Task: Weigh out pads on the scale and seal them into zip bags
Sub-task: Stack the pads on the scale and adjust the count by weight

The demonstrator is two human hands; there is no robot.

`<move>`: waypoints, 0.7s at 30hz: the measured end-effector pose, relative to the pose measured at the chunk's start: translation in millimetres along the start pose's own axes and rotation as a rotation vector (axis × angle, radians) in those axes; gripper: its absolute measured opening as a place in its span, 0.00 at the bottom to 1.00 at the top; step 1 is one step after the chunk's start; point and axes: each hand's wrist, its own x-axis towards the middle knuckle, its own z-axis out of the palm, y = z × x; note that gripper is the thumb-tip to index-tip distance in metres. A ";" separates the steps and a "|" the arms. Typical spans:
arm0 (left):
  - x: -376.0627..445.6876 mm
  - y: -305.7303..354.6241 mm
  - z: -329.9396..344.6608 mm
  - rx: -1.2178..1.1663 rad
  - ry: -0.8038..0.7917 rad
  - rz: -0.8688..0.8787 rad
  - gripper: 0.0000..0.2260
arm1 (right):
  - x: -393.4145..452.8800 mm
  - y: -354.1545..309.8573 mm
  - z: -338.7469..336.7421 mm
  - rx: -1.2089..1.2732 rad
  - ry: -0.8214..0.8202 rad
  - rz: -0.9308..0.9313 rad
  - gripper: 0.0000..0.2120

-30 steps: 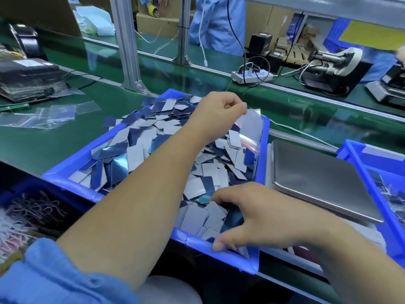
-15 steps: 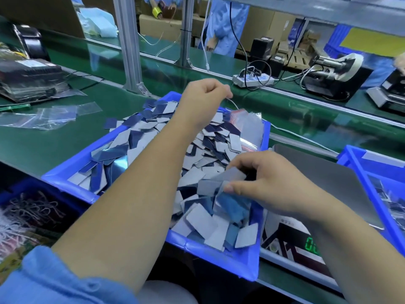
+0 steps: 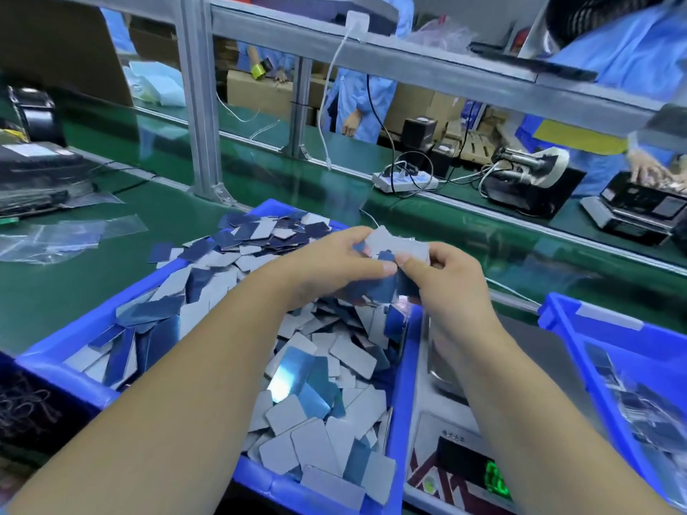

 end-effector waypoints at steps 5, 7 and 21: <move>-1.7 1.3 0.3 -0.010 -0.015 -0.002 0.22 | 6.0 5.3 -6.8 0.060 -0.024 0.040 0.03; -2.6 3.1 3.2 0.021 -0.010 -0.004 0.20 | 6.0 4.8 -12.7 0.044 -0.059 0.054 0.03; 31.4 33.6 131.3 0.601 -0.099 -0.085 0.07 | -2.1 4.2 -172.1 -0.202 -0.477 0.205 0.07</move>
